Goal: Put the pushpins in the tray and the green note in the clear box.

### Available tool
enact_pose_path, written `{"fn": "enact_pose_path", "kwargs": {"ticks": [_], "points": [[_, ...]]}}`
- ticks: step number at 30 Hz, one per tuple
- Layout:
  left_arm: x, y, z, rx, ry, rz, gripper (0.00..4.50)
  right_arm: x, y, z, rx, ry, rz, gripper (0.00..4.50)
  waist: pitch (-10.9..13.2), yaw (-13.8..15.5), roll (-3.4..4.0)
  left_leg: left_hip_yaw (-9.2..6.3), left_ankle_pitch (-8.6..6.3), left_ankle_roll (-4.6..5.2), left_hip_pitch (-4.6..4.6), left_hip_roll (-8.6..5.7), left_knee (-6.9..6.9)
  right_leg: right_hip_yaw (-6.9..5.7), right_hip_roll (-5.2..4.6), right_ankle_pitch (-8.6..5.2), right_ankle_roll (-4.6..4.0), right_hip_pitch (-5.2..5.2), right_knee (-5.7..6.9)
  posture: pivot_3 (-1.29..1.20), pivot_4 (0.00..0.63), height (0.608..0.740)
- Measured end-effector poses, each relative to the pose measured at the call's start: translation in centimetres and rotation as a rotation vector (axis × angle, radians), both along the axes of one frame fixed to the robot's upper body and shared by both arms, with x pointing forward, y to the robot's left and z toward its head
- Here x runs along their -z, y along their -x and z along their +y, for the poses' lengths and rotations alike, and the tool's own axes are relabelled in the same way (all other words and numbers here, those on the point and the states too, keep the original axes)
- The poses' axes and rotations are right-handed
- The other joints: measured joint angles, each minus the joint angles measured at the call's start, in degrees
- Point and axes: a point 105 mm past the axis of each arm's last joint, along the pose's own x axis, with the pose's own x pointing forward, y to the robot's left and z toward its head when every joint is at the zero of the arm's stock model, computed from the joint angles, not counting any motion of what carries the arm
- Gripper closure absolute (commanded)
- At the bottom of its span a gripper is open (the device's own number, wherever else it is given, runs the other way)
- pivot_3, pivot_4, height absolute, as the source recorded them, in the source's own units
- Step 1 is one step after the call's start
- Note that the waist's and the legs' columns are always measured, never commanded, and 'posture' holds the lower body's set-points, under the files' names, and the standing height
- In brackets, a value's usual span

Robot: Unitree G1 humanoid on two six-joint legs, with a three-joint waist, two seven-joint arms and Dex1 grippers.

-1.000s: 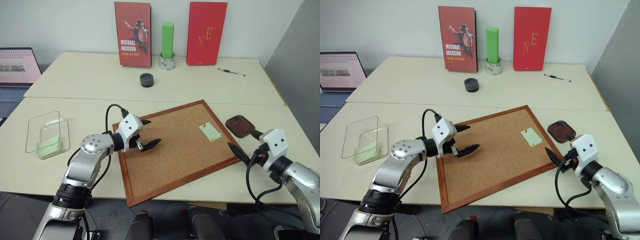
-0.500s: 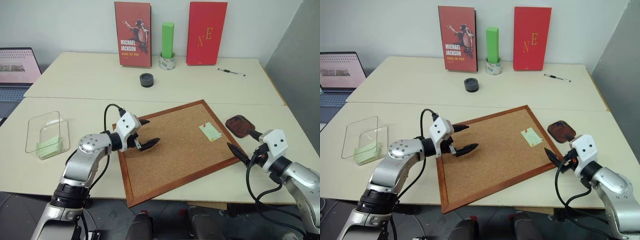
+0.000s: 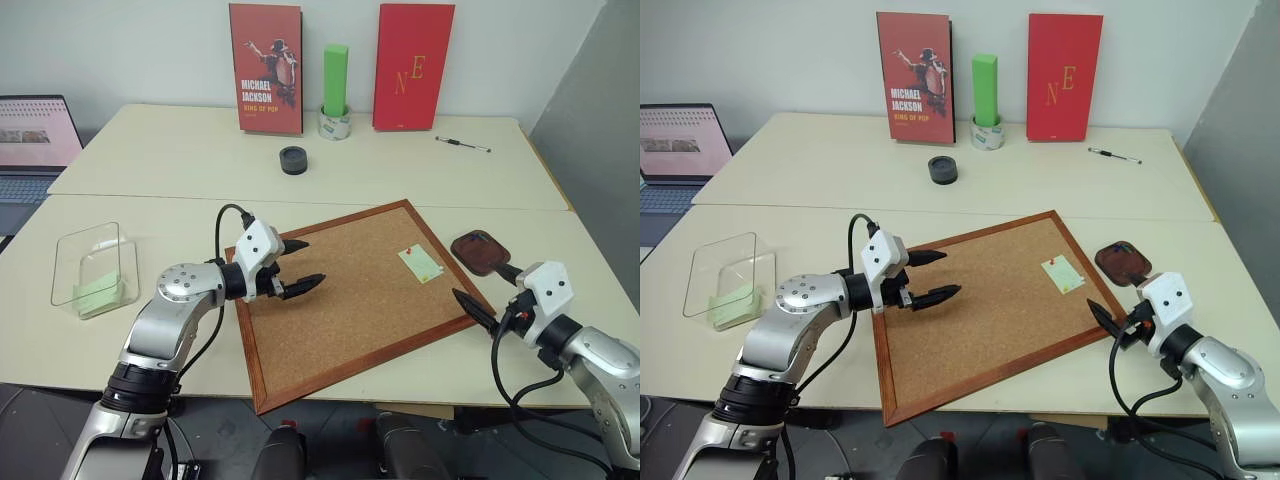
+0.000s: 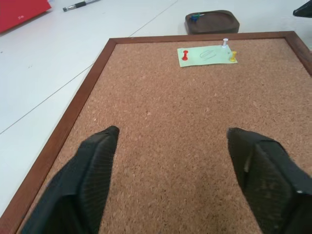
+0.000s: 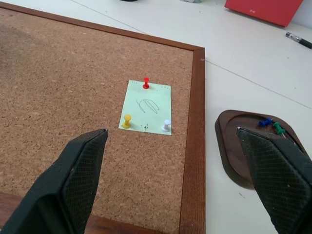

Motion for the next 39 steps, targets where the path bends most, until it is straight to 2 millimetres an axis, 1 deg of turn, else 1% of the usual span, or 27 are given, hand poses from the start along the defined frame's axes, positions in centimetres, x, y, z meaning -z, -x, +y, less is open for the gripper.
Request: {"fn": "enact_pose_path", "kwargs": {"ticks": [3, 6, 7, 10, 15, 18, 21, 23, 25, 28, 32, 36, 39], "points": [[0.3, -0.1, -0.6, 0.031, -0.012, 0.007, 1.93, -0.1, 0.4, 0.5, -0.010, -0.021, -0.007, 0.00, 0.00, 0.01, 0.00, 0.00, 0.00, 0.00, 0.00, 0.00, 0.00, 0.00, 0.00, 0.00, 0.00, 0.00, 0.00, 0.00, 0.150, 0.740], [0.2, -0.4, -1.1, 0.044, -0.016, -0.003, 2.59, -0.7, 0.7, 1.1, -0.027, -0.033, -0.029, 0.00, 0.00, 0.00, 0.00, 0.00, 0.00, 0.00, 0.00, 0.00, 0.02, 0.01, 0.00, 0.00, 0.00, 0.00, 0.00, 0.00, 0.150, 0.740], [0.1, -0.6, -1.4, 0.054, -0.017, -0.009, 2.70, -0.8, 0.8, 1.1, -0.024, -0.037, -0.035, 0.00, 0.00, 0.01, 0.00, 0.00, 0.00, 0.00, 0.01, 0.00, 0.03, 0.02, 0.00, 0.00, 0.00, 0.02, 0.00, 0.00, 0.150, 0.740], [0.1, -0.9, -2.7, 0.080, -0.005, -0.013, 3.31, -1.3, 0.8, 1.9, -0.039, -0.059, -0.050, 0.00, 0.00, 0.01, 0.00, 0.00, 0.00, 0.00, 0.00, -0.01, 0.05, 0.02, 0.00, 0.00, 0.01, 0.02, 0.00, 0.00, 0.150, 0.740], [1.3, -1.2, -4.5, 0.111, 0.001, 0.021, 4.39, -1.4, 0.2, 3.5, -0.078, -0.071, -0.037, 0.00, 0.00, -0.07, 0.00, 0.00, 0.00, 0.00, 0.01, -0.01, 0.03, 0.01, 0.01, 0.01, 0.01, 0.01, 0.01, 0.00, 0.150, 0.740], [2.3, -1.6, -5.0, 0.108, -0.005, 0.039, 4.46, -1.4, -0.7, 4.1, -0.078, -0.073, -0.016, 0.00, 0.00, -0.04, 0.00, -0.01, 0.00, 0.00, -0.01, -0.02, 0.04, 0.01, 0.01, 0.01, 0.02, 0.01, 0.00, 0.00, 0.150, 0.740], [3.7, -2.2, -5.6, 0.092, -0.023, 0.061, 4.46, -1.1, -2.3, 4.3, -0.049, -0.069, 0.023, 0.00, 0.00, 0.00, 0.00, -0.02, 0.00, 0.01, -0.05, -0.05, 0.06, 0.02, 0.01, 0.02, 0.04, 0.01, 0.00, 0.00, 0.150, 0.740], [4.4, -2.2, -5.6, 0.090, -0.038, 0.082, 4.46, -1.1, -3.0, 4.5, -0.043, -0.073, 0.039, 0.00, 0.00, -0.09, 0.00, -0.02, 0.00, 0.01, -0.04, -0.05, 0.04, 0.02, 0.01, 0.06, 0.10, 0.00, 0.00, 0.00, 0.150, 0.740], [5.1, -2.3, -5.5, 0.085, -0.047, 0.104, 4.46, -1.2, -4.4, 4.9, -0.022, -0.114, 0.065, 0.00, 0.00, -0.22, 0.00, -0.02, 0.00, 0.01, -0.02, -0.04, 0.03, 0.01, 0.02, 0.16, 0.27, -0.02, 0.03, 0.00, 0.150, 0.740], [5.2, -2.3, -5.7, 0.096, -0.051, 0.087, 4.46, -1.2, -6.1, 5.5, -0.010, -0.140, 0.094, 0.00, 0.00, -0.07, 0.00, -0.04, 0.00, 0.01, -0.03, -0.04, 0.02, -0.01, 0.02, 0.17, 0.28, -0.01, 0.05, 0.00, 0.150, 0.740], [5.2, -2.2, -5.7, 0.107, -0.056, 0.087, 4.46, -0.2, -8.4, 5.9, 0.020, -0.135, 0.141, 0.00, 0.00, -0.07, 0.01, -0.03, 0.00, 0.01, -0.04, -0.05, 0.02, 0.00, 0.01, 0.19, 0.32, -0.01, 0.02, 0.00, 0.150, 0.740], [5.2, -2.1, -5.7, 0.109, -0.057, 0.088, 4.46, 1.1, -9.9, 5.8, 0.057, -0.118, 0.170, 0.00, -0.01, -0.08, 0.01, -0.04, 0.00, 0.01, -0.04, -0.04, -0.01, -0.02, 0.01, 0.19, 0.32, -0.01, 0.03, 0.00, 0.150, 0.740], [5.2, -2.1, -5.6, 0.108, -0.058, 0.086, 4.46, 1.8, -10.4, 5.7, 0.077, -0.118, 0.182, 0.00, -0.01, -0.09, 0.01, -0.04, 0.00, 0.01, -0.04, -0.05, -0.01, -0.01, 0.01, 0.19, 0.32, -0.01, 0.03, 0.00, 0.150, 0.740]]}}
